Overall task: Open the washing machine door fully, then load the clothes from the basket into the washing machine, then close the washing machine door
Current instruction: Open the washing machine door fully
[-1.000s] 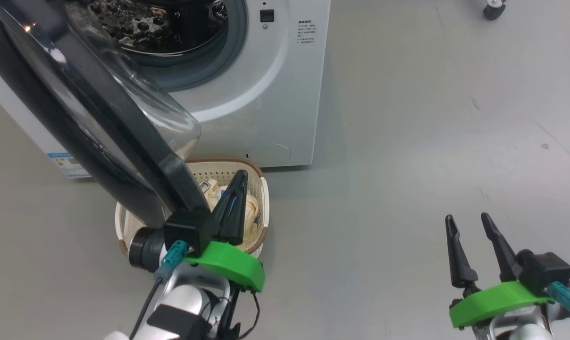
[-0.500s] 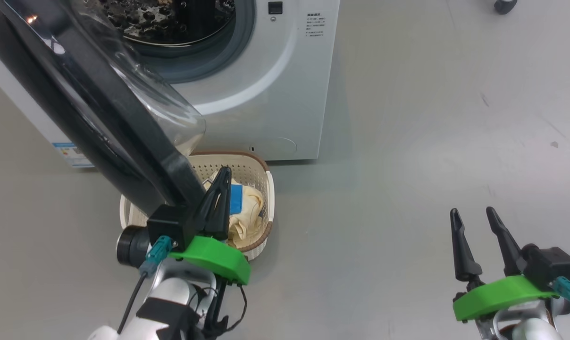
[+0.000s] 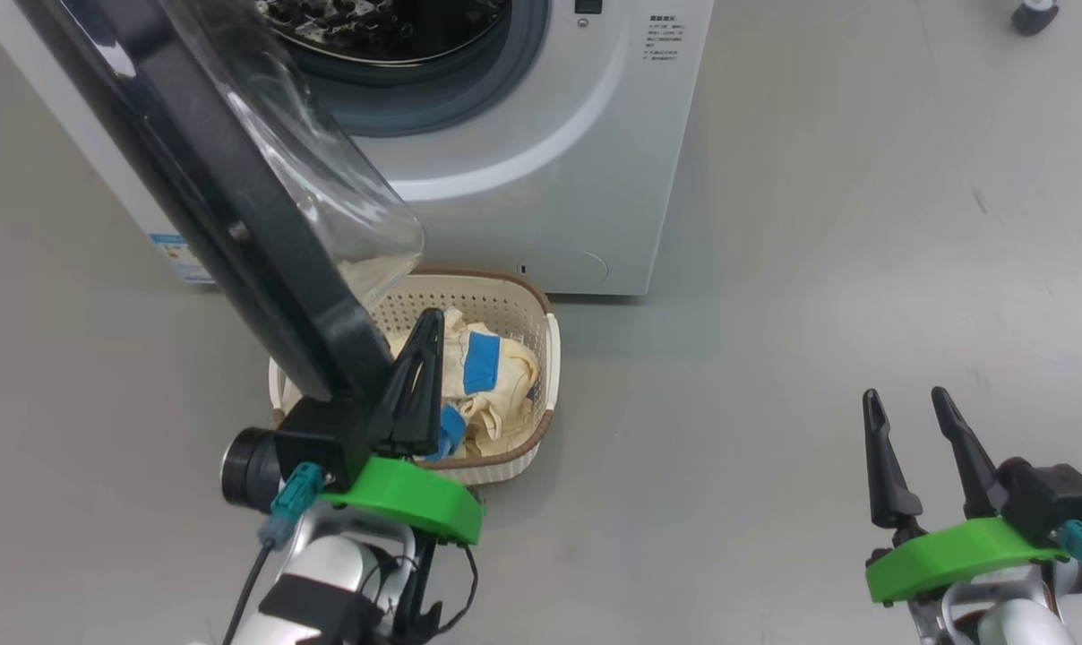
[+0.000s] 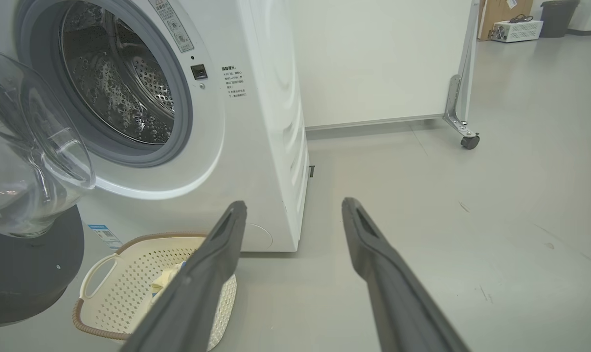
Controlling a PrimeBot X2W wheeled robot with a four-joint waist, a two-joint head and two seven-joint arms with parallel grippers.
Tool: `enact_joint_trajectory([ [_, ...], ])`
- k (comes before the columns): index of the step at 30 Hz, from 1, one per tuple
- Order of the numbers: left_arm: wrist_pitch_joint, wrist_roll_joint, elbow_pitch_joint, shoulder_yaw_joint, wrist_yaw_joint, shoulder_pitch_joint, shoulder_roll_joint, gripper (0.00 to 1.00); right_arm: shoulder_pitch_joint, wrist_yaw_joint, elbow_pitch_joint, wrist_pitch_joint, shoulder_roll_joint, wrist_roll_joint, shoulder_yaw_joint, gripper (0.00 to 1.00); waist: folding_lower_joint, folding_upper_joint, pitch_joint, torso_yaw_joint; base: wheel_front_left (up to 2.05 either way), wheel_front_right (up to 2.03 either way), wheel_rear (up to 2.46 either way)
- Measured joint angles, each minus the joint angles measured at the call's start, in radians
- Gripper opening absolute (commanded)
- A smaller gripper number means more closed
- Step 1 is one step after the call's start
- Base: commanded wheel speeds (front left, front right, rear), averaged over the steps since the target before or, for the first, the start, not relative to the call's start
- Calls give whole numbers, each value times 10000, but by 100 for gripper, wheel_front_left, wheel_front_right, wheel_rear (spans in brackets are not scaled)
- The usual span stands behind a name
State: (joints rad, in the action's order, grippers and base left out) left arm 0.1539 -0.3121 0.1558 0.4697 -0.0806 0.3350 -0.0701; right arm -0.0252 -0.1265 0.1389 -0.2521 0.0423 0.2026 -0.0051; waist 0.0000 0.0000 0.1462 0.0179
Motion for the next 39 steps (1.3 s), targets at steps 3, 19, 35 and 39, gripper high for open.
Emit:
enact_joint_trajectory([
  [3, -2, 0, -311, -61, -98, -155, -79, 0, 3, 0, 6, 0, 0, 0, -38, 100, 0, 0, 23, 155, 0, 0, 0],
  [19, -234, -4, -1657, -336, -757, -1211, -548, 0, 85, 0, 111, 2, 2, -15, 84, 100, 0, 0, -141, 968, 0, 0, 0],
  [35, -328, -242, -1992, -717, -1354, -2266, -788, 0, -76, 0, 19, 121, 2, -102, 17, 100, 0, 0, -530, 1737, 0, 0, 0],
  [39, -326, -343, -2031, -917, -1463, -2391, -892, 0, -140, 0, 0, 150, 0, -90, 27, 100, -1, 0, -561, 1884, 0, 0, 0],
])
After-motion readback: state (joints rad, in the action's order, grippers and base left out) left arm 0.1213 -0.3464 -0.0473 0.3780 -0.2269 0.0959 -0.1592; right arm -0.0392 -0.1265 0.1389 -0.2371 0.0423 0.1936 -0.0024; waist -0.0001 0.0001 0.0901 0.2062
